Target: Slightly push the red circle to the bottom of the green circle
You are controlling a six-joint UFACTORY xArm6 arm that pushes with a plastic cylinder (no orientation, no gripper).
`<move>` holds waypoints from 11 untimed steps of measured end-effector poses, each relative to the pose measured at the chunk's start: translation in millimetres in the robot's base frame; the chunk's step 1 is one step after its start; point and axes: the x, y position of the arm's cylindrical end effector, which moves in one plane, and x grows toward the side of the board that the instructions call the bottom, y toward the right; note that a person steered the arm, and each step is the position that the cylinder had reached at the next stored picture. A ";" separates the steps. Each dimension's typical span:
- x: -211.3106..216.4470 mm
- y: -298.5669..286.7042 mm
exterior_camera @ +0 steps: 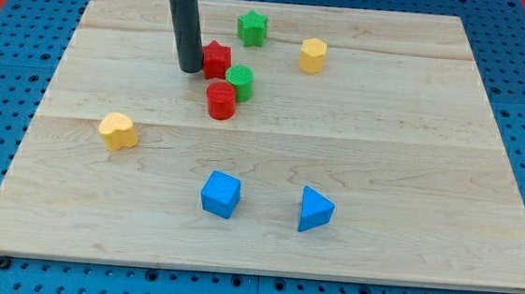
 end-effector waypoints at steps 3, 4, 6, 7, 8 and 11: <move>-12.7 29.3; -25.1 4.2; 49.5 -35.8; 52.1 -10.4; 58.4 26.5; 75.1 -19.7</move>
